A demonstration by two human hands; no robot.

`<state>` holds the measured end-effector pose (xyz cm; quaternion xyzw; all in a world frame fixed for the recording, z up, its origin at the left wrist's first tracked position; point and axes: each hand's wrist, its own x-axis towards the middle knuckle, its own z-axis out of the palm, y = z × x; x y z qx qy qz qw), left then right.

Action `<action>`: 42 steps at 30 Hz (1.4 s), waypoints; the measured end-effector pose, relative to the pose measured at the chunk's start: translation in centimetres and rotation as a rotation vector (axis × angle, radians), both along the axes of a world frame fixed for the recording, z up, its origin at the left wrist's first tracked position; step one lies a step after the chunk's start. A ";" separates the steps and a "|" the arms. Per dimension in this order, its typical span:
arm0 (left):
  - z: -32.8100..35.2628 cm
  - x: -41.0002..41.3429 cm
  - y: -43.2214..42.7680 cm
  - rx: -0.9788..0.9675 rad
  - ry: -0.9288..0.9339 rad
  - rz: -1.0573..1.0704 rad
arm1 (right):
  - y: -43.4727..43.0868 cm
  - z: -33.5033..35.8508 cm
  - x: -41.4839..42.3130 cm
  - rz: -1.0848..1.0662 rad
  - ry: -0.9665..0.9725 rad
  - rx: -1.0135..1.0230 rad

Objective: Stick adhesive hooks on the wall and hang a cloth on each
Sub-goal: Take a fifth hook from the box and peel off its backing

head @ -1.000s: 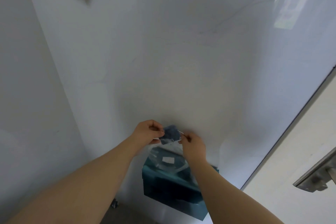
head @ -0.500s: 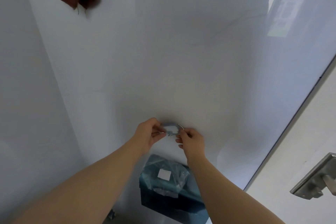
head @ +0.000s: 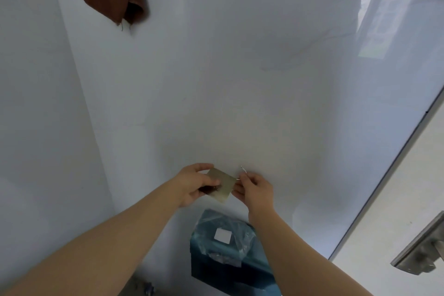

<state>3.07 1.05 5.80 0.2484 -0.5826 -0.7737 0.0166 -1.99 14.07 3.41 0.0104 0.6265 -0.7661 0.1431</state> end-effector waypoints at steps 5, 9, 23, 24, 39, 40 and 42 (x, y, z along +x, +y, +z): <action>1.2 0.0 -1.5 -0.039 0.072 0.044 | -0.2 1.5 0.0 0.012 0.001 -0.072; 2.4 0.0 -1.1 -0.111 0.148 0.086 | -1.6 2.7 -0.1 0.021 0.035 -0.117; 5.8 -0.6 -0.5 -0.107 0.331 0.152 | -2.8 7.9 0.1 0.154 0.068 -0.181; 6.0 -0.6 -0.4 -0.102 0.342 0.147 | -2.7 8.0 0.0 0.182 0.097 -0.149; 8.2 0.8 -3.9 -0.291 0.380 0.141 | -5.2 9.2 0.1 0.107 0.353 -0.011; 8.3 0.7 -3.8 -0.262 0.423 0.197 | -5.5 9.3 0.1 0.114 0.353 -0.005; 8.4 0.4 -3.8 -0.217 0.486 0.265 | -5.9 9.4 0.1 0.152 0.344 0.018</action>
